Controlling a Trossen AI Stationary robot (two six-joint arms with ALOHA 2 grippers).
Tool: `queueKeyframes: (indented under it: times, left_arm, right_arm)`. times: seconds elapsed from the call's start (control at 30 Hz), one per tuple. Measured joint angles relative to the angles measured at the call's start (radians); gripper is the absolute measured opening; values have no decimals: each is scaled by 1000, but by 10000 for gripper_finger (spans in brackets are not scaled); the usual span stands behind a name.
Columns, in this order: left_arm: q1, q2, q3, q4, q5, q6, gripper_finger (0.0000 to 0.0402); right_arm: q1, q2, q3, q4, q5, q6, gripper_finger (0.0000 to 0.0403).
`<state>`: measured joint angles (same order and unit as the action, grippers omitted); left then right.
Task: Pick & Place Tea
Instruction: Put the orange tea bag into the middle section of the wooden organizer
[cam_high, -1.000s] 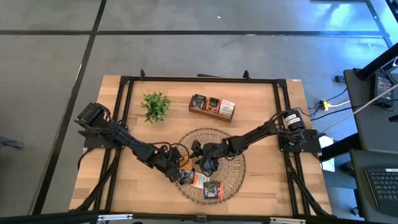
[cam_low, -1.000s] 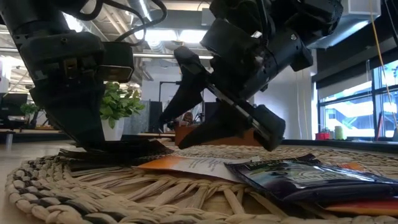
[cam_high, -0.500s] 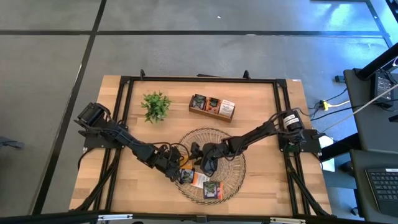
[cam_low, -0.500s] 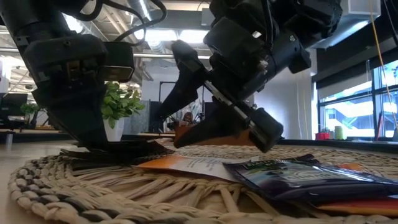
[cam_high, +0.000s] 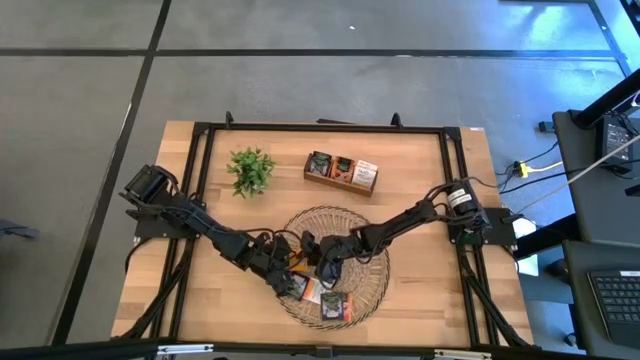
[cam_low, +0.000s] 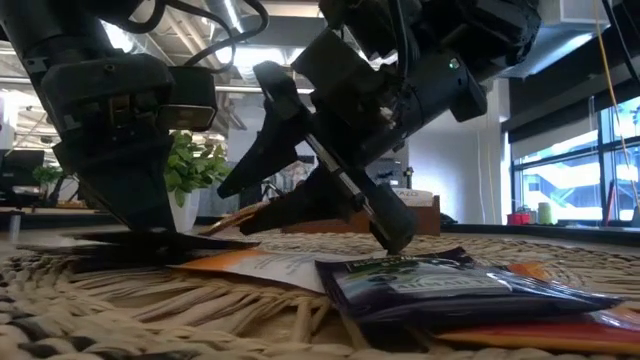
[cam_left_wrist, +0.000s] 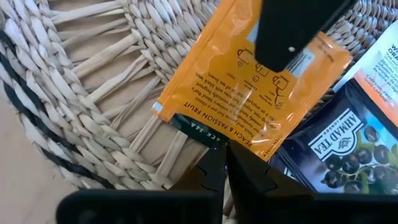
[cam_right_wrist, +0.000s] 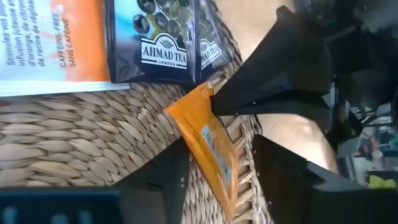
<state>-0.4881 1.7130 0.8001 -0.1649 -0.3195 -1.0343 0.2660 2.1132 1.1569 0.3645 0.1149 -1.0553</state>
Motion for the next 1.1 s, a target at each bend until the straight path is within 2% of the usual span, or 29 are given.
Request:
queueKeyframes:
  times: [0.27, 0.47, 0.67, 0.83, 0.97, 1.1]
  left_arm:
    - [-1, 0, 0, 6, 2, 0, 17]
    - [-1, -14, 0, 5, 3, 32, 18]
    - [-1, -89, -1, 9, -40, 115, 16]
    - [-2, -200, -1, 34, -104, 229, 17]
    - [-2, -257, 0, 67, -180, 350, 15]
    - [-1, -269, 0, 180, -195, 520, 17]
  right_arm:
    - [22, -2, 3, -30, 35, -35, 71]
    - [47, -2, 3, -30, 111, -87, 24]
    - [58, -31, -3, -66, 187, -51, 22]
    - [57, -105, -4, -133, 199, 48, 25]
    - [54, -186, -4, -228, 206, 185, 18]
    - [42, -289, -56, -257, 238, 354, 18]
